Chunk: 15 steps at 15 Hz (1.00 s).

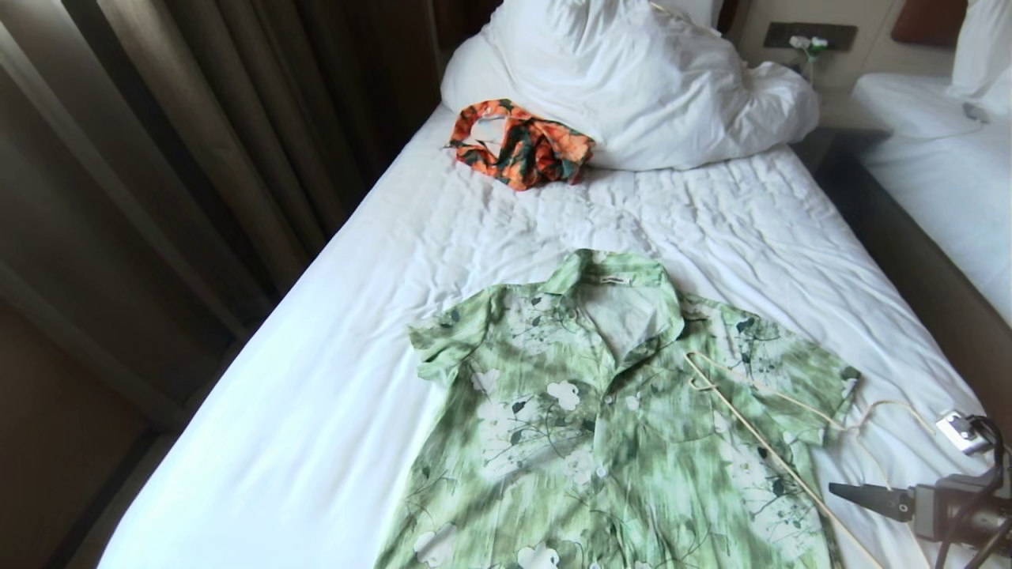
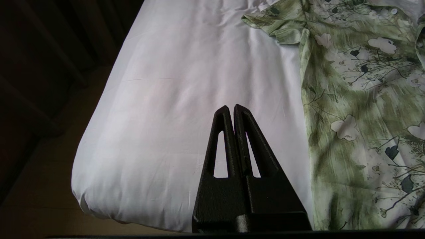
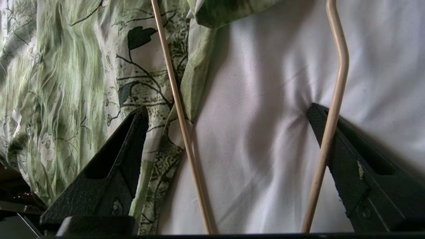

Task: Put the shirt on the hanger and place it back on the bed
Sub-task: Lift the shirt and hanger

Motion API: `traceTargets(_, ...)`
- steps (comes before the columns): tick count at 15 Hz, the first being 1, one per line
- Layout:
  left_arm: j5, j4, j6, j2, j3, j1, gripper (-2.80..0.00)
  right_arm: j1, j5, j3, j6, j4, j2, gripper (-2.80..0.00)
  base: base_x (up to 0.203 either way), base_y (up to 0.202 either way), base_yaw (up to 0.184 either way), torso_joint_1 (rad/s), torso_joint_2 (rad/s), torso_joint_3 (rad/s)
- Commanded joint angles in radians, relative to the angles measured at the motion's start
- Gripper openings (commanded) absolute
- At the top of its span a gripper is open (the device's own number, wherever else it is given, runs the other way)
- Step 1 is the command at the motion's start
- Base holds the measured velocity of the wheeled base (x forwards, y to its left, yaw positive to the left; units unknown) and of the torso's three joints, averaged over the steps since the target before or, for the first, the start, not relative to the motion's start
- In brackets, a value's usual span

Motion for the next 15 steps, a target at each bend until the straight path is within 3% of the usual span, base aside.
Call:
traceTargets(1,-0.001,0.000,0.000,0.001,0.000,0.000,-2.80,0.006,0.005,0.005,-0.002,-0.062,0.051,0.00,0.000,0.000,0.000,0.000,0.00,0.000)
traceTargets(6,0.001,0.000,0.000,0.001,0.000,0.000,-2.80,0.028,0.012,0.069,0.035,-0.378,0.173,0.00,0.000,0.000,0.000,0.000,0.00,0.000)
traceTargets(10,-0.001,0.000,0.000,0.001,0.000,0.000,-2.80,0.031,0.012,0.081,0.075,-0.421,0.182,0.00,0.000,0.000,0.000,0.000,0.00,0.000)
traceTargets(11,-0.001,0.000,0.000,0.001,0.000,0.000,-2.80,0.031,0.012,0.080,0.078,-0.421,0.181,-1.91,0.000,0.000,0.000,0.000,0.00,0.000)
traceTargets(12,-0.001,0.000,0.000,0.001,0.000,0.000,-2.80,0.031,0.012,0.081,0.081,-0.421,0.178,-2.80,0.000,0.000,0.000,0.000,0.00,0.000)
traceTargets(15,-0.001,0.000,0.000,0.001,0.000,0.000,-2.80,0.028,0.012,0.084,0.083,-0.419,0.172,-2.80,0.000,0.000,0.000,0.000,0.00,0.000)
